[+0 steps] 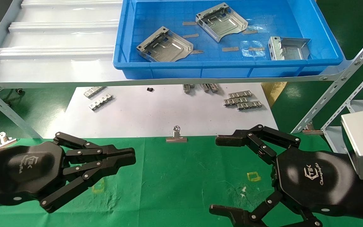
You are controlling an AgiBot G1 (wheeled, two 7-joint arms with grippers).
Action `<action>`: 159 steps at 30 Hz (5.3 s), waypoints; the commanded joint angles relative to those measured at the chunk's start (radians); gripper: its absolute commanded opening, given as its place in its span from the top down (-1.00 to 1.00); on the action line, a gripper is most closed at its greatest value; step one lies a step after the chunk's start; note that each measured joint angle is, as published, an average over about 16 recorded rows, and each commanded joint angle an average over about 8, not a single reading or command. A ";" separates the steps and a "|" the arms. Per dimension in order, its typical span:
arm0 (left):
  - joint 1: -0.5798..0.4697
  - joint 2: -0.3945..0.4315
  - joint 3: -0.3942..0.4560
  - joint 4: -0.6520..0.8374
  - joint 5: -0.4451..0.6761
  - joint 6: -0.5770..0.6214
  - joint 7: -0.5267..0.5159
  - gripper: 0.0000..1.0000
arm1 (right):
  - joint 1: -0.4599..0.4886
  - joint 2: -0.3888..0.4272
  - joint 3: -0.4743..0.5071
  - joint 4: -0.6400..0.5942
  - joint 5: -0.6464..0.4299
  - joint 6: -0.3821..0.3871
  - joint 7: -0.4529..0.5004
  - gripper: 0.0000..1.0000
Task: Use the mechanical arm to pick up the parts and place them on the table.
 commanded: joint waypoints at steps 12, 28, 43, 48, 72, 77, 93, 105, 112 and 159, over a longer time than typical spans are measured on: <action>0.000 0.000 0.000 0.000 0.000 0.000 0.000 1.00 | 0.001 0.001 0.001 0.000 -0.001 0.001 -0.001 -1.00; 0.000 0.000 0.000 0.000 0.000 0.000 0.000 1.00 | 0.376 -0.158 -0.051 -0.101 -0.265 0.361 0.112 -1.00; 0.000 0.000 0.000 0.000 0.000 0.000 0.000 -1.00 | 0.771 -0.561 -0.334 -0.716 -0.788 0.678 0.204 -0.95; 0.000 0.000 0.000 0.000 0.000 0.000 0.000 -1.00 | 0.861 -0.666 -0.397 -0.929 -0.878 0.687 0.193 0.22; 0.000 0.000 0.000 0.000 0.000 0.000 0.000 -1.00 | 0.859 -0.745 -0.421 -1.055 -0.775 0.849 0.161 1.00; 0.000 0.000 0.000 0.000 0.000 0.000 0.000 -1.00 | 0.860 -0.744 -0.434 -1.070 -0.759 0.827 0.152 1.00; 0.000 0.000 0.000 0.000 0.000 0.000 0.000 -1.00 | 0.856 -0.742 -0.475 -1.077 -0.719 0.783 0.077 1.00; 0.000 0.000 0.000 0.000 0.000 0.000 0.000 -1.00 | 0.882 -0.728 -0.462 -1.078 -0.657 0.733 -0.045 1.00; 0.000 0.000 0.000 0.000 0.000 0.000 0.000 -1.00 | 0.917 -0.690 -0.428 -1.082 -0.598 0.632 -0.151 1.00; 0.000 0.000 0.000 0.000 0.000 0.000 0.000 -1.00 | 0.615 0.059 -0.577 -0.094 -0.583 -0.013 -0.122 1.00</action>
